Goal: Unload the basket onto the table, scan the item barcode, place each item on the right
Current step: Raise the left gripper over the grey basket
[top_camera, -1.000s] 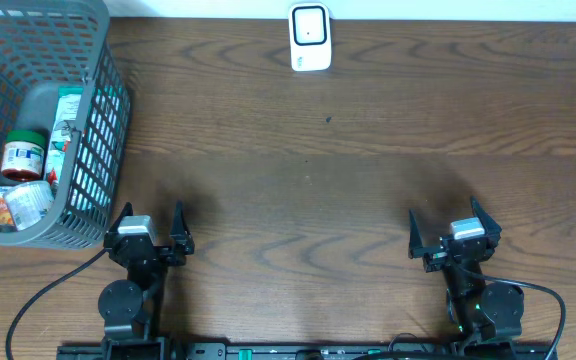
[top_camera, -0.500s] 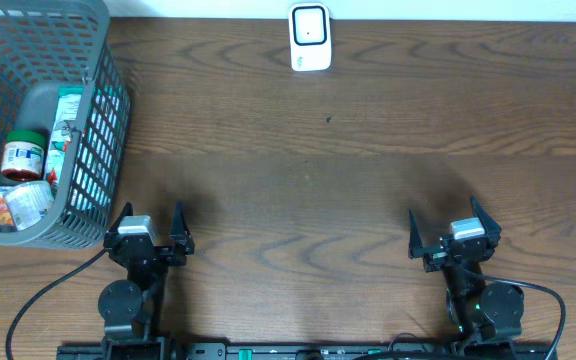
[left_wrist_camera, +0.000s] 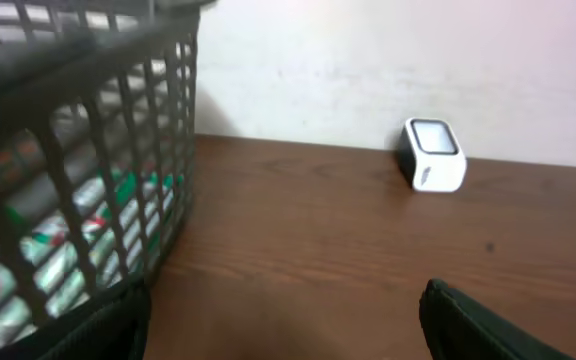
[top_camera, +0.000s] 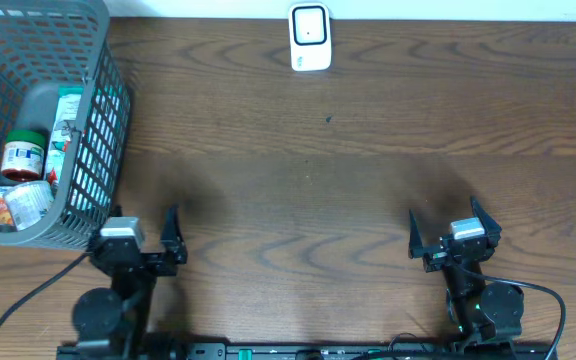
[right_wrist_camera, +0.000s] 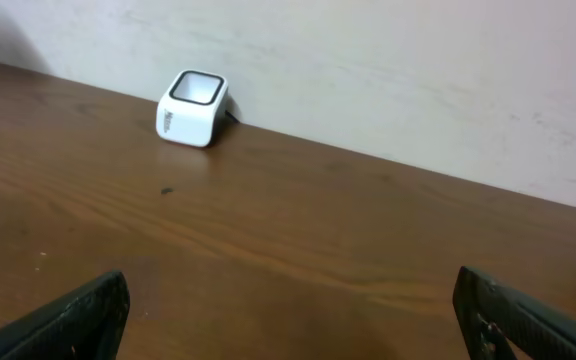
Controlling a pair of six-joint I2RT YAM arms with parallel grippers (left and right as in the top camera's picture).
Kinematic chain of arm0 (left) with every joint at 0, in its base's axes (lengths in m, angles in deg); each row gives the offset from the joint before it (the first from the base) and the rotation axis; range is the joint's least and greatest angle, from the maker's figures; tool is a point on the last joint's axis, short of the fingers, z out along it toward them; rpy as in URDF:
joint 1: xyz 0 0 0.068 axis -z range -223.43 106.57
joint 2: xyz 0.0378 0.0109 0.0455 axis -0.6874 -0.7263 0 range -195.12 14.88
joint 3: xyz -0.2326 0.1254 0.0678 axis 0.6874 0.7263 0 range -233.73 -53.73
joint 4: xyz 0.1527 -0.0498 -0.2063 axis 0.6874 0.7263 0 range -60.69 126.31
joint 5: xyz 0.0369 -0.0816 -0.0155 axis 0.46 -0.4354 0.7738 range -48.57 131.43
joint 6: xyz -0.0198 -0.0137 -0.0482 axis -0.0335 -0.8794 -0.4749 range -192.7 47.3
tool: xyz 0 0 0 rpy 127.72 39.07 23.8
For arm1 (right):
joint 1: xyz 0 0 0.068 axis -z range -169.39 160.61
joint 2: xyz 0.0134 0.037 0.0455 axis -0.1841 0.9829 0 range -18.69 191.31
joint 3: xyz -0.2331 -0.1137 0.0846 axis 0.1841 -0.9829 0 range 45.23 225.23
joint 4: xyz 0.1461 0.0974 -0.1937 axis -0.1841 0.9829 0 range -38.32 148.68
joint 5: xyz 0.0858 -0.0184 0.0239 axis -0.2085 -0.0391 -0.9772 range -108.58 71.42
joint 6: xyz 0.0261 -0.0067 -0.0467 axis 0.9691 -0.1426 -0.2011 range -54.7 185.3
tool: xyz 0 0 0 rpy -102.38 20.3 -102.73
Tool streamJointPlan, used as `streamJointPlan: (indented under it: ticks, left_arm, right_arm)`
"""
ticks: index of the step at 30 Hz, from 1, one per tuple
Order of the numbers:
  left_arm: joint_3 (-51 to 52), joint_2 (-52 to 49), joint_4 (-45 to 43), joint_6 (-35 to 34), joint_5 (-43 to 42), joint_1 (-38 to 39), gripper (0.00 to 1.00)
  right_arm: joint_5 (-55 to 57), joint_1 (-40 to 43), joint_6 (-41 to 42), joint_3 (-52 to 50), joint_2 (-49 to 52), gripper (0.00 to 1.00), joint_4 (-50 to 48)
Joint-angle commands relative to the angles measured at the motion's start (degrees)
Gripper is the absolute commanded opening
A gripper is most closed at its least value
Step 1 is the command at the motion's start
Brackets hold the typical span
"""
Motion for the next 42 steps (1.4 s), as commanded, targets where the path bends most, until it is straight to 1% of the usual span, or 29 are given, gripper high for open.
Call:
streamJointPlan:
  ticks: [1,9,15,18,24,27,29,34,38,39,40,41,42]
  left_arm:
    - [-10.6,-5.7,4.5,0.5,-0.8,-0.3,0.82]
    - [-31.8,-19.6,17.0,-2.9,-1.0,-0.3,0.82]
    - [-54.7,-33.5,29.5,-2.9,-0.6,-0.3,0.82]
    - [-65.9,-41.6,35.8,-2.9,1.4,-0.3,0.82]
    - [-83.2,-56.6,49.4,-2.9,1.6,-0.3,0.82]
    - [-88.8,-63.6,57.5,-2.9,1.6,-0.3,0.82]
    - [-90.1,-67.3,61.1,-2.9,1.6,-0.3,0.82]
    - [-90.1,-73.4,63.7,-2.9,1.7,-0.3,0.82]
    - [-90.1,-75.7,63.2,-2.9,1.7,-0.3,0.80]
    - [-90.1,-76.0,62.9,-2.9,1.7,-0.3,0.76]
    - [-90.1,-76.1,62.6,-2.9,1.7,-0.3,0.49]
    - [-90.1,-76.1,62.2,-2.9,1.7,-0.3,0.25]
    - [-90.1,-76.1,61.9,-2.9,1.7,-0.3,0.08]
  right_arm:
    - [0.3,-0.4,0.0,-0.1,-0.3,0.99,0.2]
    - [0.3,-0.4,0.0,-0.1,-0.3,0.99,0.2]
    - [0.3,-0.4,0.0,-0.1,-0.3,0.99,0.2]
    - [0.3,-0.4,0.0,-0.1,-0.3,0.99,0.2]
    - [0.3,-0.4,0.0,-0.1,-0.3,0.99,0.2]
    - [0.3,-0.4,0.0,-0.1,-0.3,0.99,0.2]
    - [0.3,-0.4,0.0,-0.1,-0.3,0.99,0.2]
    - [0.3,-0.4,0.0,-0.1,-0.3,0.99,0.2]
    - [0.3,-0.4,0.0,-0.1,-0.3,0.99,0.2]
    - [0.3,-0.4,0.0,-0.1,-0.3,0.99,0.2]
    - [0.3,-0.4,0.0,-0.1,-0.3,0.99,0.2]
    - [0.3,-0.4,0.0,-0.1,-0.3,0.99,0.2]
    - [0.3,-0.4,0.0,-0.1,-0.3,0.99,0.2]
